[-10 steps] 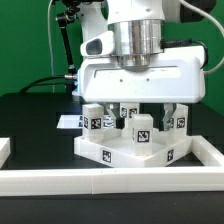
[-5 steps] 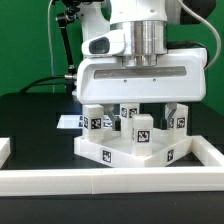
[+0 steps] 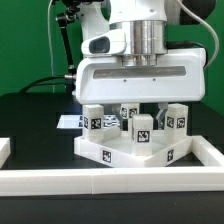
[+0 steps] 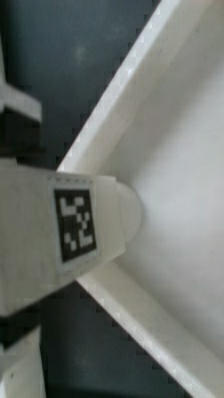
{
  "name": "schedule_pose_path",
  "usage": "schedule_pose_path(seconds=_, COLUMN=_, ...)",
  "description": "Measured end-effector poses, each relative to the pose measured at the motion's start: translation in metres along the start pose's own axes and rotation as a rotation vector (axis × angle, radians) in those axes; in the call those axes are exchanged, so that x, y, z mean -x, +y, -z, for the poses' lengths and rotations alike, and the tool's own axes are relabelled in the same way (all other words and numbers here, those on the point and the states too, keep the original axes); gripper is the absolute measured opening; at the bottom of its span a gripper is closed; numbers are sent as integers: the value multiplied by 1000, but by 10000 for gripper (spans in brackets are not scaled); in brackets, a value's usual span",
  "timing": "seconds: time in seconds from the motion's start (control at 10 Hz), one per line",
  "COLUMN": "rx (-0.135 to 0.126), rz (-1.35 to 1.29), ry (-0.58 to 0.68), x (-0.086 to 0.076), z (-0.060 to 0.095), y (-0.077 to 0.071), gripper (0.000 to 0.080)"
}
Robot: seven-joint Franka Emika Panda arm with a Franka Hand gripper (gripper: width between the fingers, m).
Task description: Assemble square table
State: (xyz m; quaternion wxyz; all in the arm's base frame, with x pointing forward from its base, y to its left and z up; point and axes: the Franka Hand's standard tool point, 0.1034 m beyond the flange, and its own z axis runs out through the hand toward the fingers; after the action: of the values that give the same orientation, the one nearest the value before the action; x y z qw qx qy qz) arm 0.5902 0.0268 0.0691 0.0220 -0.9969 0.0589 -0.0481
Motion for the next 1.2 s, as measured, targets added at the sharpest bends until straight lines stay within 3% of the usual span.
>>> schedule_pose_path(seconds=0.1, rx=0, rz=-20, ry=0, x=0, z=0, y=0, gripper=288)
schedule_pose_path(seconds=0.4, rx=-1, rz=-109, ry=0, x=0, z=0, y=0, gripper=288)
schedule_pose_path(seconds=0.6, rx=-1, rz=-438, ry=-1, x=1, z=0, y=-6, gripper=288)
schedule_pose_path(seconds=1.2, rx=9, rz=-1064, ry=-43, x=3, z=-1, y=-14, gripper=290)
